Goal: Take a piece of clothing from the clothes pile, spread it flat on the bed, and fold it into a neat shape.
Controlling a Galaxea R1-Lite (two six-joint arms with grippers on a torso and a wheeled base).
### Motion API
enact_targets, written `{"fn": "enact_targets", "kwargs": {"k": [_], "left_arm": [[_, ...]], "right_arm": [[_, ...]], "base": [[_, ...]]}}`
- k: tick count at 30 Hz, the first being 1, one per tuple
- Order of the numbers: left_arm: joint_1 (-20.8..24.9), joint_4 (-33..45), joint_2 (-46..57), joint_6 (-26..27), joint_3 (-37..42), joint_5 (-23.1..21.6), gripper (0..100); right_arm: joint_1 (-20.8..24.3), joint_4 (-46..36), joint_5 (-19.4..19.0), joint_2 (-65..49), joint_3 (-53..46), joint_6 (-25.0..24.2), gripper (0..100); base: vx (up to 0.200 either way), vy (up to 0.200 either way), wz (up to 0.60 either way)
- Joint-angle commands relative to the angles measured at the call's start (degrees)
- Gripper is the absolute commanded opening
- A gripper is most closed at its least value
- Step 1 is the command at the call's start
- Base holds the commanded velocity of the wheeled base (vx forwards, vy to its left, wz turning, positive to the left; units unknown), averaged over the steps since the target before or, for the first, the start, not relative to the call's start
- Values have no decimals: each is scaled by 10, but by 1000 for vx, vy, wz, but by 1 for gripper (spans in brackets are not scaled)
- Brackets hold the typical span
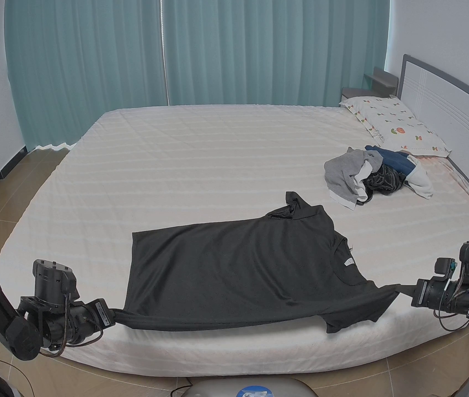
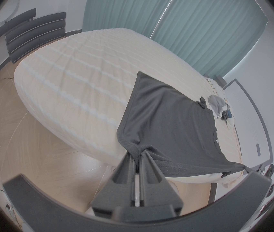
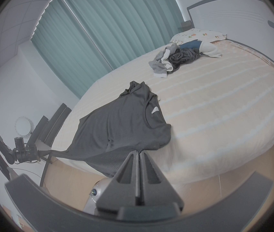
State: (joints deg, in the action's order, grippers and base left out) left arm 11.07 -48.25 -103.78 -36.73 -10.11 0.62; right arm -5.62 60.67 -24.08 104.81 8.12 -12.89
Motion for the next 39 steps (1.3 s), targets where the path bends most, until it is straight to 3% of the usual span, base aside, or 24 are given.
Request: {"fn": "enact_targets", "kwargs": {"k": [1,16,22,33,39], "left_arm": [[-8,-1,-27,-3,-38,-1,0],[-24,1,-142,-12,-156,-1,0],[-47,3,-211,-12,-220,-1,0],[-50,1,-270,-15,-273,-2,0],[-50,3,-273,-44,-295,-2,0]], "right_arm": [[3,0,0,41,47,-3,0],[31,-2,10,161,177,-18,0],[41,-36,45,217,257,-19,0],[42,-56,45,272,326,-21,0],[48,-49,45,289,348,-65,0]], "base": [[0,0,0],[0,0,0],[0,0,0],[0,0,0],[0,0,0]]}}
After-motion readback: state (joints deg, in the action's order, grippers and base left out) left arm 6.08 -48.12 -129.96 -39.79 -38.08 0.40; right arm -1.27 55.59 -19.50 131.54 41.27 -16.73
